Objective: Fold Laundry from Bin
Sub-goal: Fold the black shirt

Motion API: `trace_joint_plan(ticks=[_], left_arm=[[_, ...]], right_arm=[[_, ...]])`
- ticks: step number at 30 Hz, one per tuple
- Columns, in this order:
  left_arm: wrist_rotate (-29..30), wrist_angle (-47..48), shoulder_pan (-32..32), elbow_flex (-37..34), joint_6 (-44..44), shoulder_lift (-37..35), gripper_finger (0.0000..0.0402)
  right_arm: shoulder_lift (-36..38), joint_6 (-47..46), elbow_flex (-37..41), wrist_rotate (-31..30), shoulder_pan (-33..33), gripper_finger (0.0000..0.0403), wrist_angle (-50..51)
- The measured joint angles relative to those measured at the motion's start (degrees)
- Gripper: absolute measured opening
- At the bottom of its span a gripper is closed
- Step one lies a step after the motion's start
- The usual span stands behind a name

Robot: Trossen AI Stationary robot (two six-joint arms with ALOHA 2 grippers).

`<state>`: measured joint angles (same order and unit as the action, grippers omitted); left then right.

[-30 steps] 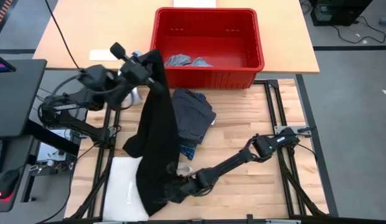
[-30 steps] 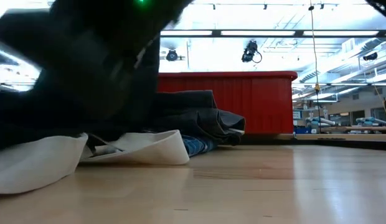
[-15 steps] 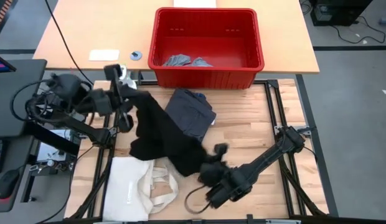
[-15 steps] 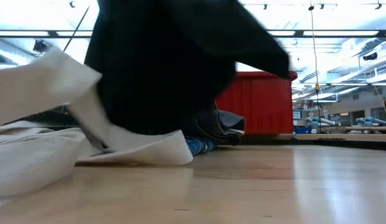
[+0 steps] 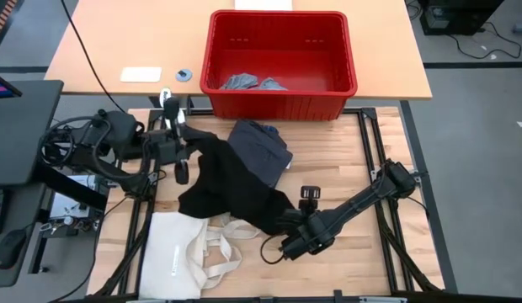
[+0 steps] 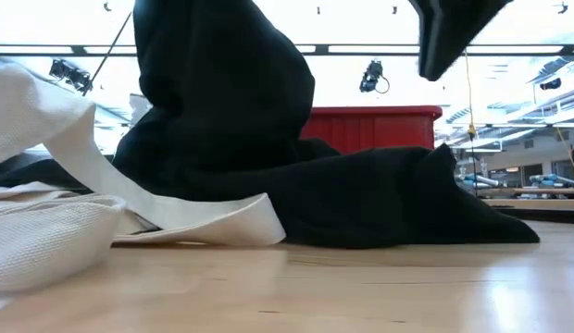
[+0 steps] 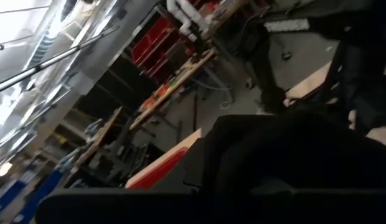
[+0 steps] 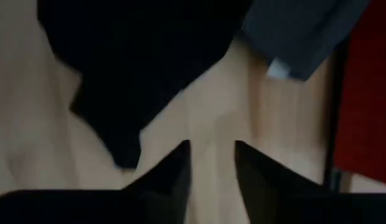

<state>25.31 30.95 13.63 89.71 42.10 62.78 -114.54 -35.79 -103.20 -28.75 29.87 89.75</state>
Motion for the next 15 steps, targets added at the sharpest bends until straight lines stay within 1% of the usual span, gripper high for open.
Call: trace_joint_plan(ticks=[2, 4, 5, 7, 9, 11, 13, 15], left_arm=[[1.5, 0.0, 0.0, 0.0, 0.5, 0.0, 0.0029], [2.3, 0.1, 0.0, 0.0, 0.5, 0.0, 0.0029], [3.1, 0.1, 0.0, 0.0, 0.5, 0.0, 0.0029], [5.3, 0.1, 0.0, 0.0, 1.0, 0.0, 0.0029], [8.0, 0.1, 0.0, 0.0, 1.1, 0.0, 0.0029], [10.3, 0.3, 0.0, 0.0, 0.9, 0.0, 0.0029], [11.9, 0.8, -0.1, 0.0, 0.7, 0.0, 0.0029], [12.7, 1.0, -0.1, 0.0, 0.5, 0.0, 0.0029]], right_arm=[[0.4, -1.0, 0.8, 2.6, 0.0, 0.0167, 0.1], [0.7, -3.3, 0.2, 3.6, -0.3, 0.0201, -1.9], [0.9, -3.4, 0.0, 3.7, -0.3, 0.0216, -4.9], [0.7, 1.1, -0.1, 4.1, -0.3, 0.0236, -14.0], [-0.2, 9.0, 0.6, 4.3, 0.4, 0.0243, -25.2], [-1.7, 15.5, 1.4, 4.4, 0.9, 0.0242, -34.7], [-3.6, 18.2, 2.0, 4.5, 1.3, 0.0236, -41.7], [-6.0, 17.9, 2.4, 5.1, 0.9, 0.0227, -46.0]])
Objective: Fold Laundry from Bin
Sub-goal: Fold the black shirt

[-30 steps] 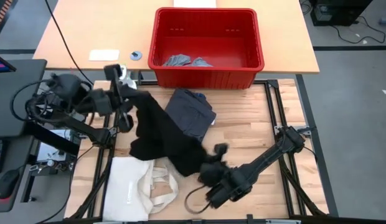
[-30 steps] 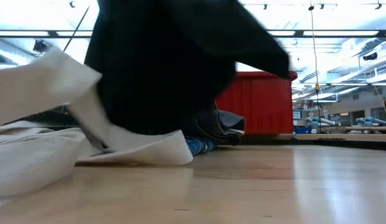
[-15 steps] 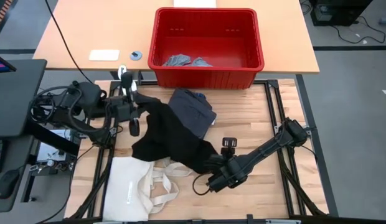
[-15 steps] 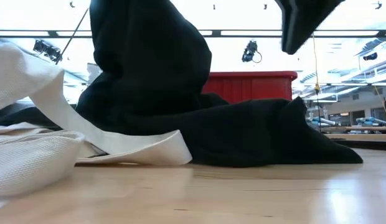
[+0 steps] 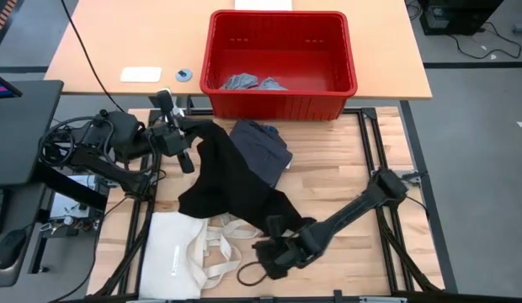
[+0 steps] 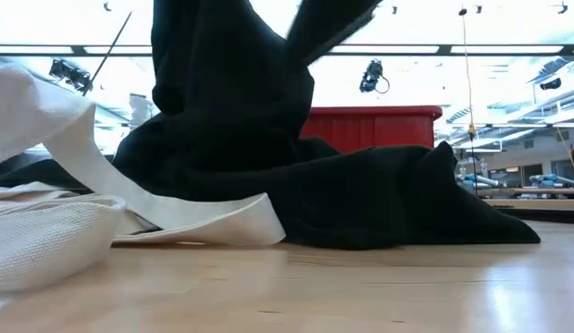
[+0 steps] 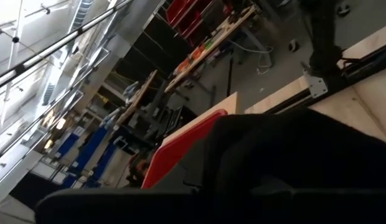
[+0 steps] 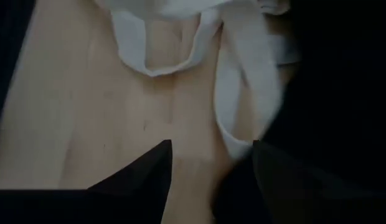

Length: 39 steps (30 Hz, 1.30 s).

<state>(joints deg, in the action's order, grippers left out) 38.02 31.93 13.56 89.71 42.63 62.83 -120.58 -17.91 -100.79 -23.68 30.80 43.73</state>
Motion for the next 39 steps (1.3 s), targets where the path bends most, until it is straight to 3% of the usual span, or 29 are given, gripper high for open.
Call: trace_joint_plan(ticks=[5, 9, 15, 24, 28, 34, 39], left_arm=[[0.3, 0.1, 0.0, 0.0, 0.0, 0.0, 0.0029], [0.3, 0.1, 0.0, 0.0, -0.1, 0.2, 0.0029], [0.3, 0.1, 0.0, 0.0, -0.1, 0.2, 0.0029], [0.3, 0.8, 0.0, 0.0, -0.1, 0.2, 0.0029], [0.6, 1.0, 0.0, 0.0, 0.0, 0.2, 0.0029], [0.8, 1.0, 0.0, 0.0, -1.2, 0.2, 0.0029], [0.9, 1.0, 0.3, 0.0, -5.9, -0.1, 0.0029]], right_arm=[[-6.0, -3.7, 0.0, 4.7, -1.0, 0.0206, -2.5], [-8.7, -7.6, 0.1, 5.4, -1.4, 0.0194, 1.2], [-8.2, -12.9, 0.9, 0.5, -2.3, 0.0188, 6.5], [-7.9, -13.1, 5.3, 3.0, -3.7, 0.0184, 1.4], [-7.9, -14.5, 6.1, 3.2, -3.9, 0.0141, 0.4], [-7.7, -14.9, 6.3, 3.8, -3.8, 0.0018, 1.2], [-3.3, -16.9, 6.7, 4.2, -3.4, 0.0018, 7.6]])
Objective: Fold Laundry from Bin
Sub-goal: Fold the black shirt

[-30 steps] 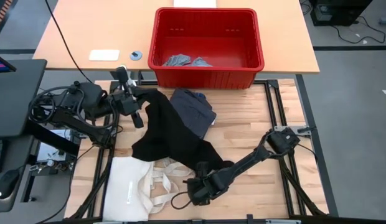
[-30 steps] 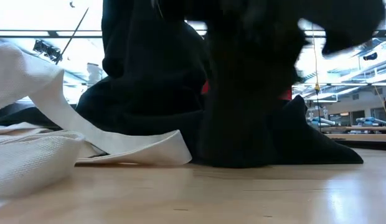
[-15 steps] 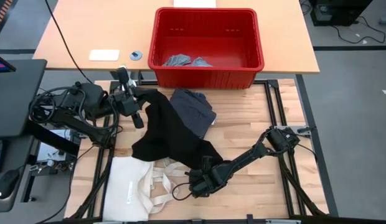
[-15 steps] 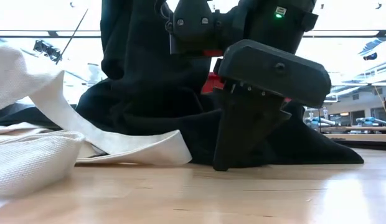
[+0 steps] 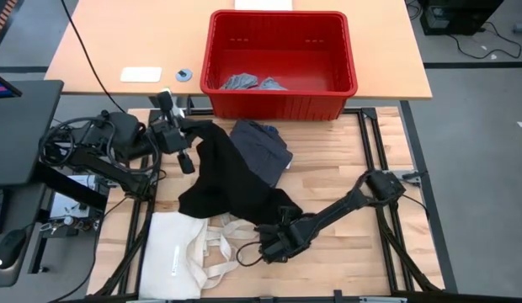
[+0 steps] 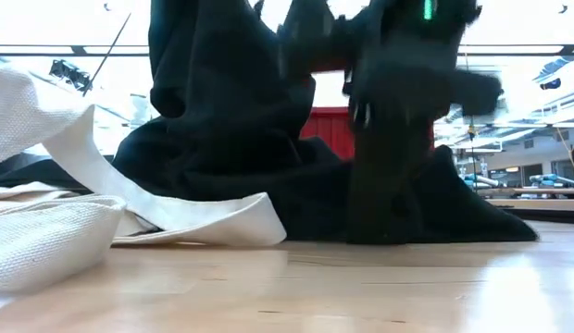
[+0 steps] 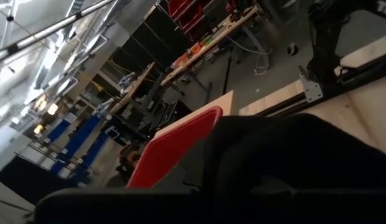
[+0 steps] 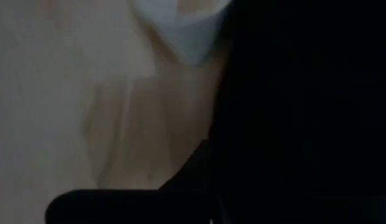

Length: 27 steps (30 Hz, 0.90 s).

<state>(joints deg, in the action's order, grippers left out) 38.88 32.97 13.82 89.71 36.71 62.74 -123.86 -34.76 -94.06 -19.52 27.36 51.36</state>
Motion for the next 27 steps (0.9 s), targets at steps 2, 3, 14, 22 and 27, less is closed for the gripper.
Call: trace_joint_plan(ticks=[2, 3, 14, 22, 27], left_arm=[[-1.3, 1.0, 0.6, 0.0, -2.0, -0.4, 0.0029], [-2.8, 2.1, 1.0, 0.0, -2.9, -0.7, 0.0029], [-27.6, 7.3, 10.1, 0.0, -15.9, -4.2, 0.0029], [-40.2, -13.1, 19.2, 0.0, -8.0, -5.5, 0.0019], [-40.1, -28.6, 22.0, 0.0, -1.1, -5.1, 0.0013]], right_arm=[[4.3, -1.3, -0.1, -2.2, 1.0, 0.0011, 3.0], [6.6, -1.7, -0.2, -3.5, 1.8, 0.0008, 4.7], [31.0, 7.8, -0.3, -27.7, 16.9, 0.0014, 1.2], [39.3, 41.4, -0.3, -40.8, 29.4, 0.0014, -21.2], [40.8, 65.7, -0.3, -40.0, 33.1, 0.0014, -38.0]])
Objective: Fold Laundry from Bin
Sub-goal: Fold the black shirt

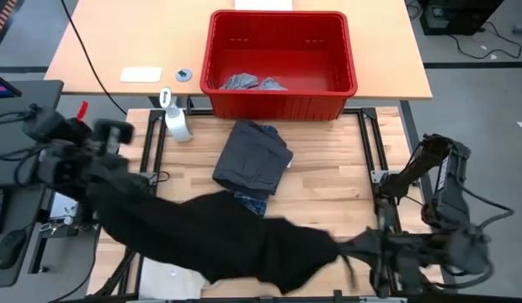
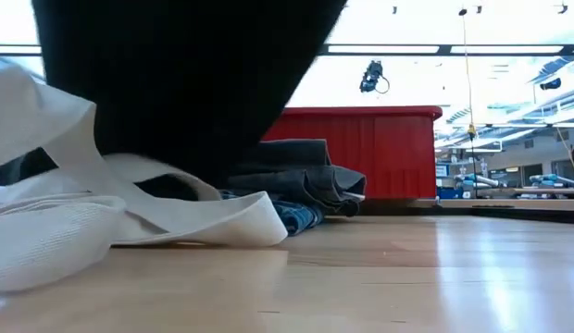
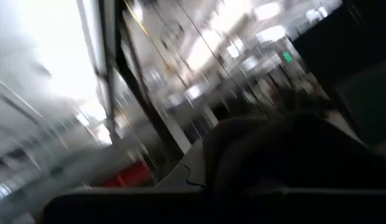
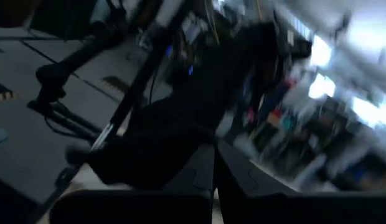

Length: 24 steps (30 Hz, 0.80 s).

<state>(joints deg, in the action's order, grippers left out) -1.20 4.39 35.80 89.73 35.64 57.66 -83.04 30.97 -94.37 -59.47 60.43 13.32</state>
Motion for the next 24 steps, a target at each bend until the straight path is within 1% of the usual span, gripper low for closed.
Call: trace_joint_plan(ticks=[4, 8, 12, 15, 18, 19, 22, 24], left_arm=[[-0.1, -13.2, 0.2, 0.0, 4.5, 1.0, 0.0020], [-0.1, -24.5, 0.2, 0.0, 10.6, 1.7, 0.0023], [-0.2, -34.3, 0.1, 0.0, 19.9, 2.3, 0.0024], [-0.2, -41.6, 0.0, 0.0, 24.2, 2.6, 0.0024], [-0.2, -48.3, 0.0, 0.0, 26.9, 2.7, 0.0024], [-0.2, -50.2, 0.0, 0.0, 27.0, 2.7, 0.0024], [0.2, -52.6, 0.0, 0.0, 25.5, 2.7, 0.0024], [0.3, -51.7, 0.0, 0.0, 23.3, 2.7, 0.0025]], right_arm=[[0.4, 23.1, 0.0, 2.2, 2.7, 0.0014, -13.7], [0.8, 45.4, 0.0, 3.1, 5.1, 0.0014, -32.0], [0.8, 65.0, 0.0, 5.5, 7.0, 0.0014, -48.4], [0.8, 77.7, 0.0, 9.6, 7.9, 0.0014, -61.7], [0.8, 87.7, 0.0, 13.9, 8.2, 0.0014, -73.5], [0.8, 89.5, 0.0, 15.6, 8.2, 0.0014, -77.5], [0.9, 90.3, -0.1, 20.0, 8.1, 0.0014, -86.6], [1.0, 90.3, -0.1, 21.3, 8.2, 0.0014, -87.2]])
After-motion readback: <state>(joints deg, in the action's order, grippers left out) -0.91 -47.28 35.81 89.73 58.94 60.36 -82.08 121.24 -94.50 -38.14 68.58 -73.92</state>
